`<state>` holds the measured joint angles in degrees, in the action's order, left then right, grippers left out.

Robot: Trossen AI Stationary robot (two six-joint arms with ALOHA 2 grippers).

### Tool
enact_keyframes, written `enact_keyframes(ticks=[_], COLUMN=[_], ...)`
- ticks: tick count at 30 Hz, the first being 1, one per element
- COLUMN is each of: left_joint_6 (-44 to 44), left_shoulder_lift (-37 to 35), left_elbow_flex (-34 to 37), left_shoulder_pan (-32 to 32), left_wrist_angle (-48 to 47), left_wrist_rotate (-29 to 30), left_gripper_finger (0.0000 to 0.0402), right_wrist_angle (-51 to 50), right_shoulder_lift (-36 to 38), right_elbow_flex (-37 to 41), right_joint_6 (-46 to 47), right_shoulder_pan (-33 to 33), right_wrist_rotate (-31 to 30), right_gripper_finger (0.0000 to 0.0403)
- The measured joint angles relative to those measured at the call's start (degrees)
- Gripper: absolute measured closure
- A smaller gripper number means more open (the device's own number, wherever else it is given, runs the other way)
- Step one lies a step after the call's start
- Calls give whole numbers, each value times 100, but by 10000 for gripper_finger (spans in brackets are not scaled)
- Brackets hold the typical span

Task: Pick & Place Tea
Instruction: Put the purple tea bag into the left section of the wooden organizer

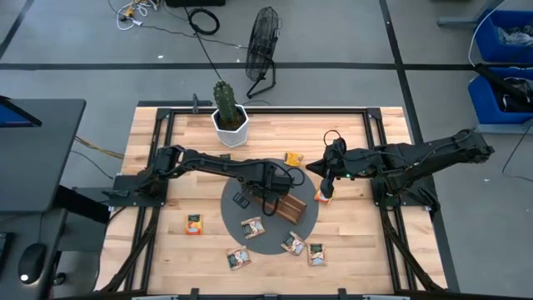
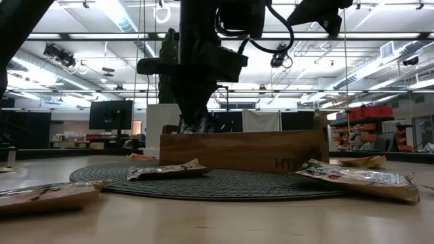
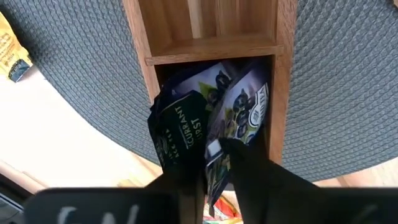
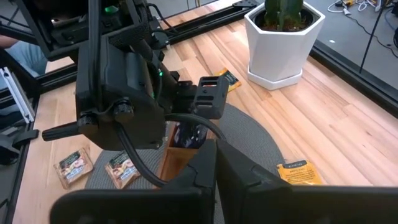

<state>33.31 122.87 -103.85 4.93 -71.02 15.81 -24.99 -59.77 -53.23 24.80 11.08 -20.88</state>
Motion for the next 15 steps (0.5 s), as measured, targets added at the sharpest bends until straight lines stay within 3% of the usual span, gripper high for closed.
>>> enact_keyframes(ticks=[15], left_joint_6=[-312], left_shoulder_lift=[-2], left_elbow_flex=[0], left_shoulder_pan=[0], left_wrist_angle=[-279], left_wrist_rotate=[98], left_gripper_finger=[231], right_wrist_angle=[-1], right_shoulder_lift=[0], right_elbow_flex=[0], right_joint_6=[-22], right_shoulder_pan=[1], right_wrist_rotate=[-2], right_gripper_finger=[388])
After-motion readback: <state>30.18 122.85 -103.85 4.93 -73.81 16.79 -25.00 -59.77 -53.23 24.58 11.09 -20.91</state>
